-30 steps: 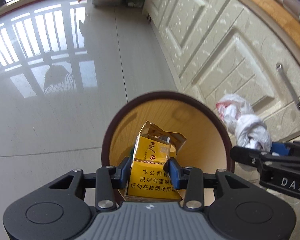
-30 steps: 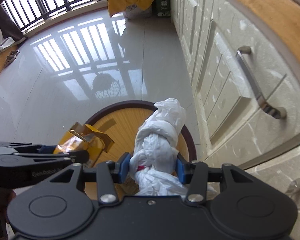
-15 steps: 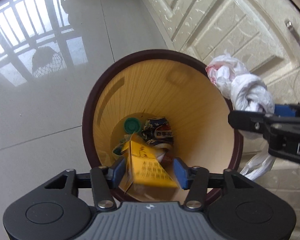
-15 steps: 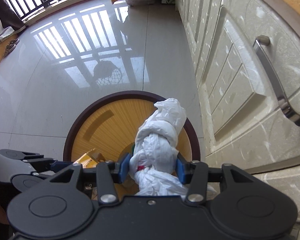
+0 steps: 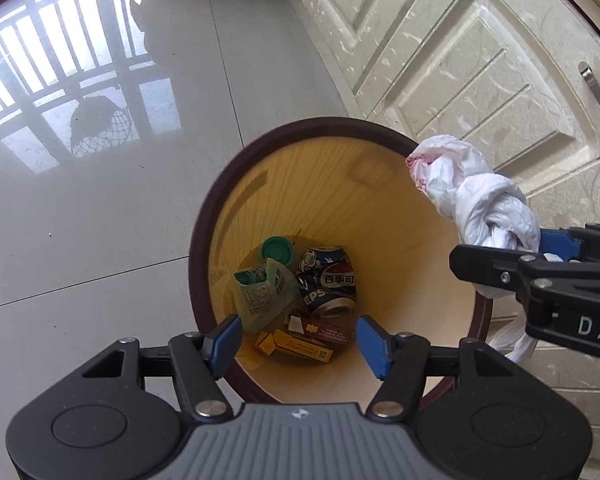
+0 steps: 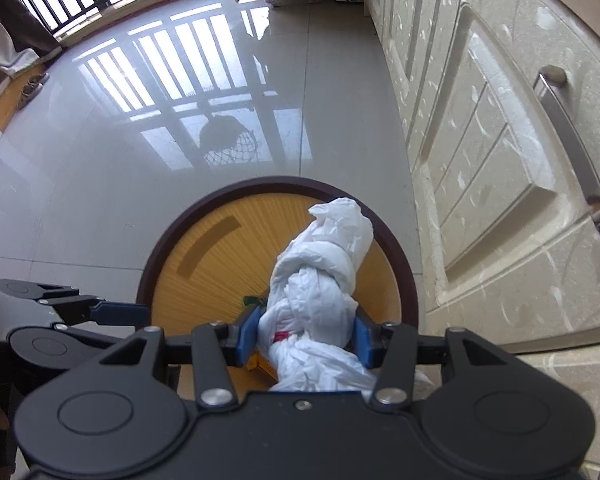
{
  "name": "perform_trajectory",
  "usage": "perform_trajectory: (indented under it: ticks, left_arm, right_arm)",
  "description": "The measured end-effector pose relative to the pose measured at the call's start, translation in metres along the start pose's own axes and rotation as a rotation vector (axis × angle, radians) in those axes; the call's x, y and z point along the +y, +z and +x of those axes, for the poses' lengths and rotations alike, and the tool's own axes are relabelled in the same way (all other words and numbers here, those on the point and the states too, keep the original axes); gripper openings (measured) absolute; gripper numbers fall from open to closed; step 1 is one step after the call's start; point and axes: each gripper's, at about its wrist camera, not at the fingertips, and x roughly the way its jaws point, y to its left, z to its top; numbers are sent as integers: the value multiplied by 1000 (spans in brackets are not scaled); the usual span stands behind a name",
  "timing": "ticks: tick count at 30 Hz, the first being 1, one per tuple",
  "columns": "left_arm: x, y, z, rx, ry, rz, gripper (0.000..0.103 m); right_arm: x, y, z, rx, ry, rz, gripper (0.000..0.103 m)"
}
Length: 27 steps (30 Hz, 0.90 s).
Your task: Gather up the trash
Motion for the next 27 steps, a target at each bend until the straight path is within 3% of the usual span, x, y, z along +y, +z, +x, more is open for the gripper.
perform_trajectory:
  ticks: [4,8,27]
  left_arm:
    - [-2,-1,2,4,2,16,67]
    - [-2,-2,1,4,3,23,69]
    - [-1,-6,-10,-24,38,32,81]
  right_arm:
    - [-1,1,-5,-35,22,16,52]
    - [-2,3,-10,-69,51,38,72]
    - [2,-6,-3,-2,-30,-22,76]
